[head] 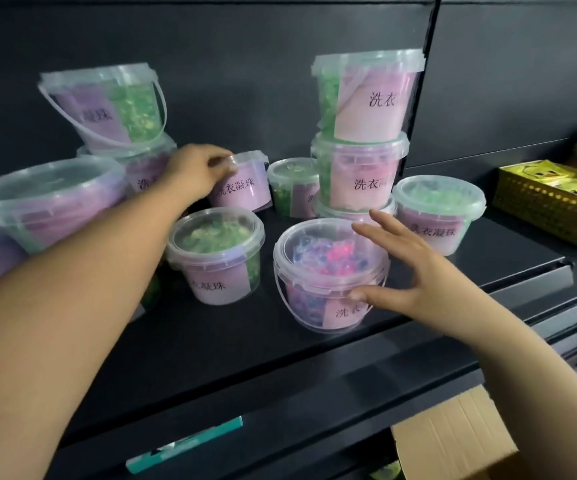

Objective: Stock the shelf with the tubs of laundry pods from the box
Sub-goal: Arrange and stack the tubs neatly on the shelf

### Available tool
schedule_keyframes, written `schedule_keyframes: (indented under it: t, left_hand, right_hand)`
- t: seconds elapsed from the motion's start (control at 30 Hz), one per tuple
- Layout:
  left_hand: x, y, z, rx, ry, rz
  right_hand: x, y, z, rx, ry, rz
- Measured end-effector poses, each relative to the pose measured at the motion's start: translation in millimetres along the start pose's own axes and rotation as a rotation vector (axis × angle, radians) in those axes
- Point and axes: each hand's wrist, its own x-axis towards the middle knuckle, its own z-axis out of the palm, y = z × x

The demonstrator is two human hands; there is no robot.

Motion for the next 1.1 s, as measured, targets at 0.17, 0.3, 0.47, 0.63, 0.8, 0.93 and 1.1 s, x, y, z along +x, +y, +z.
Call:
schedule_keyframes:
  t: [0.17,0.3,0.47,0.63,0.8,0.93,1.1]
  left_hand:
    - [-30,33,-36,-0.015,0.154,0.133]
    - [-76,53,-73,-0.017,0.206,0.22]
    - [-130,51,-95,0.006,0.238,0.187]
    - [-175,43,-121,0.055,0.242,0.229]
    - [-237,11,-155,0.015,0.24,0.209]
    - [-286,-34,-185,0.135,0.19,0.215]
    - [-323,-100,-195,0.152,0.095,0.117]
  right_hand:
    - [6,15,18,0.218,-0.037,0.041]
    - [8,23,30,0.43,0.026,0.051]
    - [5,8,29,0.548,0.116,0.009]
    - [-6,-25,18,0.571,0.202,-0.016]
    - [-16,-60,29,0.654,0.224,-0.087]
    - [-27,-104,78,0.673,0.18,-0.103]
    - [-33,-142,145,0.533,0.131,-0.019]
